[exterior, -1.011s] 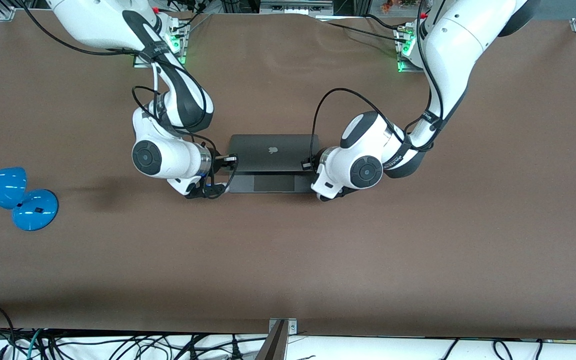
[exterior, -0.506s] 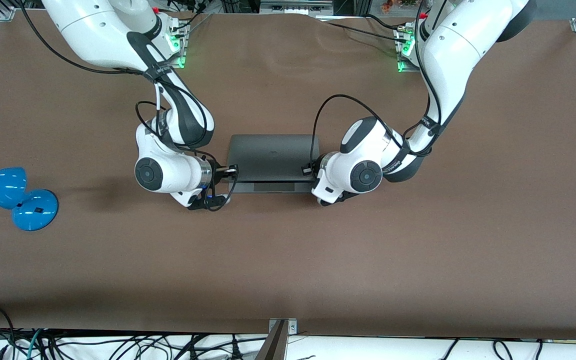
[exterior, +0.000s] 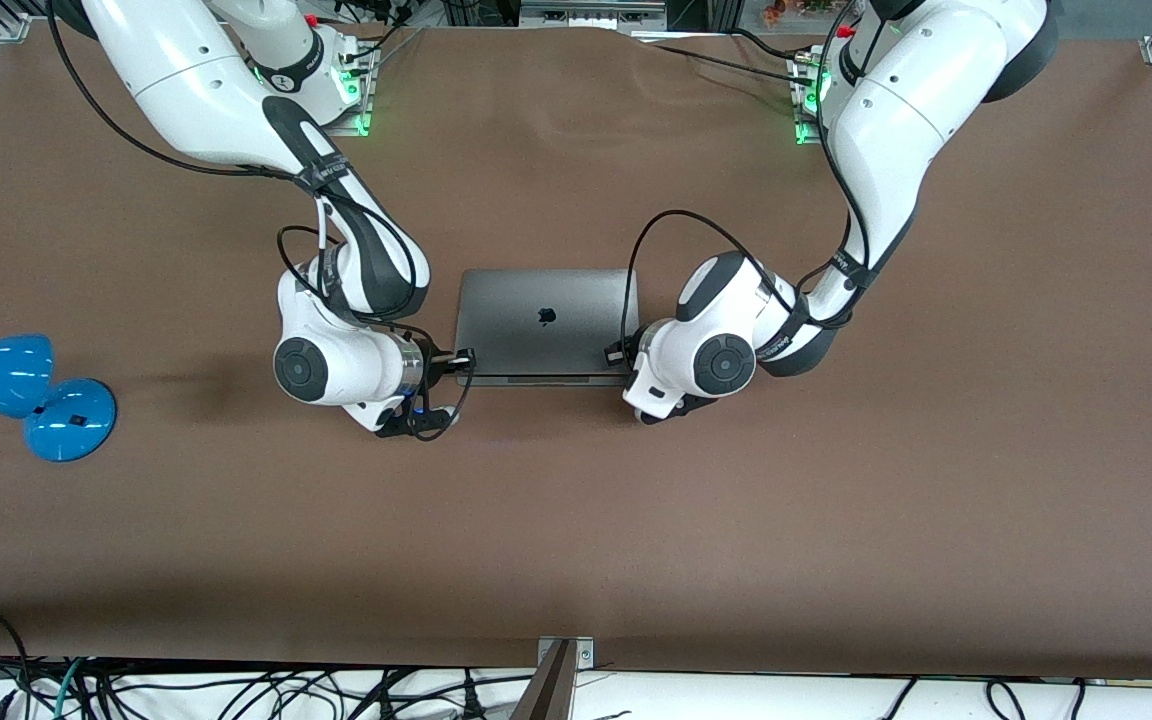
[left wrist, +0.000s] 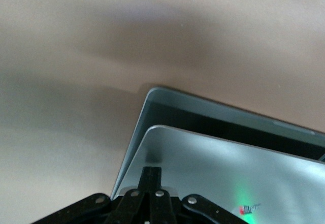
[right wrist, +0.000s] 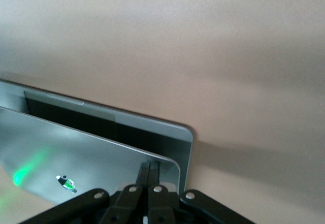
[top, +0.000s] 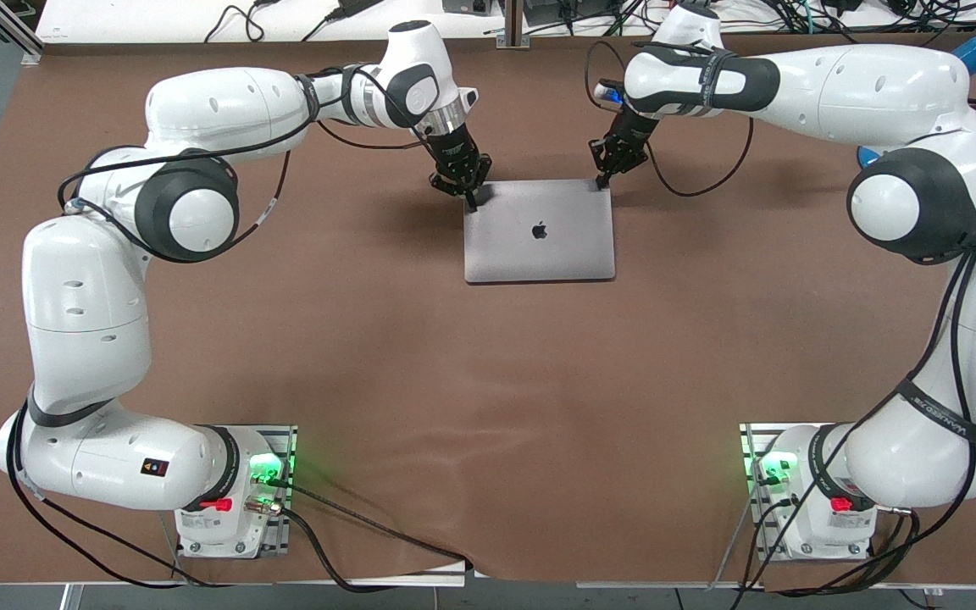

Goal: Close laptop with both arms from behind
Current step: 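Hold both grippers on the closed lid, pressing it shut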

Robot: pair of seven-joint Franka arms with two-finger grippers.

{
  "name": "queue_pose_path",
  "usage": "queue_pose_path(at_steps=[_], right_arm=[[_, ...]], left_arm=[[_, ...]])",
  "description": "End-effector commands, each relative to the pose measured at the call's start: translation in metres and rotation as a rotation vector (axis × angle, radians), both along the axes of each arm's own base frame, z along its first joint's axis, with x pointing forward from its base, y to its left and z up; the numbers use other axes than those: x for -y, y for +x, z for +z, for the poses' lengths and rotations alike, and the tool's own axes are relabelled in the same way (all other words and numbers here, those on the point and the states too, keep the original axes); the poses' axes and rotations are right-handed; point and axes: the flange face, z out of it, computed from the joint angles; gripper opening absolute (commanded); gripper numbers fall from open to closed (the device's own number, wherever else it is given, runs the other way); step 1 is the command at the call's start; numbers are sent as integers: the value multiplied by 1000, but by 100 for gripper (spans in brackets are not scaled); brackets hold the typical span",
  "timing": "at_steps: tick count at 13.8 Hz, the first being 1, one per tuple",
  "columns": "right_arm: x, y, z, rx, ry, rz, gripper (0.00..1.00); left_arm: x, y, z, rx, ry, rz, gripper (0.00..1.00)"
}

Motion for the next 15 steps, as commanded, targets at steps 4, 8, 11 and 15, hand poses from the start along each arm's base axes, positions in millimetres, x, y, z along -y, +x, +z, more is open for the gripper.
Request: queue_pose_path(at_steps=[4,8,11,15], right_arm=[[-3,11,-19,29,2,7,3],[-2,14,-35,49,15,23,3],[-2,14,-40,56,16,19,3],[-6,14,-36,57,16,13,9]], left_arm=[[7,9,-18,44,23,-15,0],[5,10,-24,50,29,-11,0],[6,10,-27,58,30,-9,0],[3,13,-26,57,30,1,31]])
